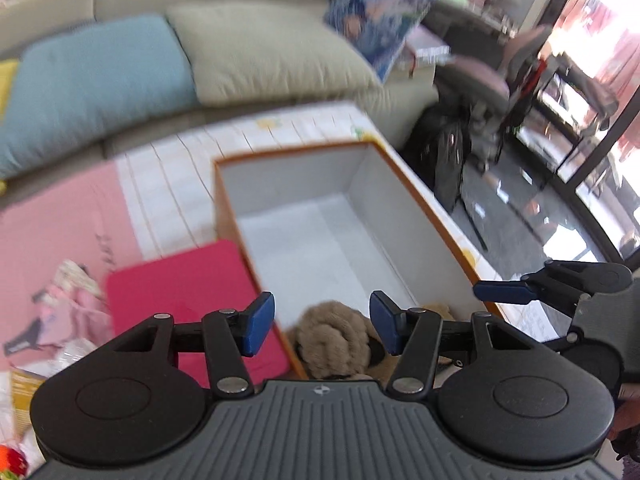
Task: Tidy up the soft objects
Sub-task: 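Carry the plush dog and sponge into the white box and release both, then grasp the clear ribbon bag with the right gripper while the left grasps the yellow snack bag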
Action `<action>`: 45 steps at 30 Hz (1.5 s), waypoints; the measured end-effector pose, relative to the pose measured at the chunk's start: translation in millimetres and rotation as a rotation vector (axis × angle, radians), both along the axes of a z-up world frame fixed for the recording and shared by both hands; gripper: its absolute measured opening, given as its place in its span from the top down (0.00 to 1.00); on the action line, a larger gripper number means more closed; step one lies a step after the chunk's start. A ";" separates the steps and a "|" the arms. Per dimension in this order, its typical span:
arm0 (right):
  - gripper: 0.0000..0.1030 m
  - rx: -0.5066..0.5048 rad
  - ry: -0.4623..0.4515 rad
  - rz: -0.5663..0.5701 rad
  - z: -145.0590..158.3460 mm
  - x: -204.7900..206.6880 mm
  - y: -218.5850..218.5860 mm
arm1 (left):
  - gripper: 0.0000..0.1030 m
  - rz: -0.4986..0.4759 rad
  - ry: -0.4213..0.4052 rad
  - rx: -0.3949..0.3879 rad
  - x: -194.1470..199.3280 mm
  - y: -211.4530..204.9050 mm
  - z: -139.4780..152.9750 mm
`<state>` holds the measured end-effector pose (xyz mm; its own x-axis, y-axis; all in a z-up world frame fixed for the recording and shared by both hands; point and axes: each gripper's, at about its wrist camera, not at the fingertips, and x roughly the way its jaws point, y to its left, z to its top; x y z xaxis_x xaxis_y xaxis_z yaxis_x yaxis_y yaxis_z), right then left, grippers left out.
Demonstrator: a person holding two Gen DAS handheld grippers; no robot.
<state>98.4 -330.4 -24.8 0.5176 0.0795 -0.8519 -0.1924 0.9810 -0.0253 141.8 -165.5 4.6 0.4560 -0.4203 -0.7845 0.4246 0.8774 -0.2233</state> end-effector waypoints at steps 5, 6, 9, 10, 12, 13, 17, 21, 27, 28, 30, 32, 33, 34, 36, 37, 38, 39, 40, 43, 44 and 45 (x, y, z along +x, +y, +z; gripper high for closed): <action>0.29 0.100 -0.104 -0.047 15.8 -2.5 32.2 | 0.37 0.095 -0.088 -0.007 -24.6 46.0 12.2; 0.29 0.110 -0.121 -0.049 17.7 -3.2 38.6 | 0.37 0.122 -0.098 -0.006 -29.5 56.1 13.0; 0.29 0.144 -0.167 -0.061 23.9 -4.8 58.2 | 0.37 0.197 -0.121 -0.005 -42.8 86.9 15.2; 0.29 0.161 -0.178 -0.068 25.6 -6.1 63.7 | 0.37 0.221 -0.130 -0.002 -46.9 96.1 15.4; 0.29 0.196 -0.195 -0.078 28.7 -9.4 75.5 | 0.37 0.272 -0.143 0.010 -55.1 114.2 16.2; 0.28 0.210 -0.203 -0.079 29.5 -11.4 81.9 | 0.37 0.296 -0.148 0.014 -59.6 122.1 15.2; 0.28 0.243 -0.223 -0.053 29.3 -22.2 109.7 | 0.37 0.374 -0.147 0.027 -80.0 153.1 9.5; 0.28 0.225 -0.192 0.026 18.7 -31.5 140.1 | 0.37 0.426 -0.103 0.055 -96.4 177.4 -5.0; 0.29 0.148 -0.144 0.143 -3.7 -38.4 177.7 | 0.37 0.494 -0.014 0.083 -118.1 204.7 -31.4; 0.29 0.133 -0.140 0.162 -7.9 -38.8 182.3 | 0.37 0.500 -0.006 0.084 -123.5 209.8 -34.6; 0.29 0.108 -0.129 0.191 -14.7 -39.4 189.3 | 0.37 0.509 0.011 0.089 -127.5 214.0 -38.4; 0.30 0.088 -0.120 0.217 -20.6 -39.2 196.8 | 0.37 0.519 0.017 0.090 -130.2 218.9 -42.0; 0.31 0.071 -0.123 0.233 -22.6 -39.3 200.8 | 0.37 0.523 0.018 0.086 -130.5 221.1 -42.8; 0.33 0.051 -0.130 0.253 -24.0 -40.5 205.0 | 0.37 0.527 0.018 0.080 -131.1 224.0 -44.0; 0.33 0.015 -0.154 0.310 -26.0 -40.4 216.2 | 0.37 0.530 0.014 0.071 -127.1 226.9 -43.6; 0.34 -0.002 -0.170 0.339 -26.1 -40.3 220.6 | 0.37 0.530 0.010 0.074 -123.8 226.2 -43.5; 0.35 -0.019 -0.185 0.370 -26.5 -39.4 225.2 | 0.37 0.528 0.008 0.080 -120.3 226.1 -43.9; 0.35 -0.035 -0.195 0.402 -26.9 -36.3 229.0 | 0.37 0.524 0.007 0.085 -116.3 225.8 -44.4; 0.37 -0.049 -0.204 0.429 -27.6 -33.8 233.0 | 0.37 0.518 0.005 0.088 -113.5 226.3 -44.8; 0.43 -0.094 -0.219 0.487 -32.1 -21.6 245.5 | 0.36 0.493 0.002 0.107 -105.2 226.3 -48.0; 0.44 -0.107 -0.217 0.500 -34.2 -16.8 249.5 | 0.36 0.484 -0.001 0.113 -102.5 226.7 -49.2; 0.44 -0.116 -0.215 0.510 -36.5 -12.5 253.2 | 0.36 0.475 -0.001 0.120 -98.8 227.1 -50.7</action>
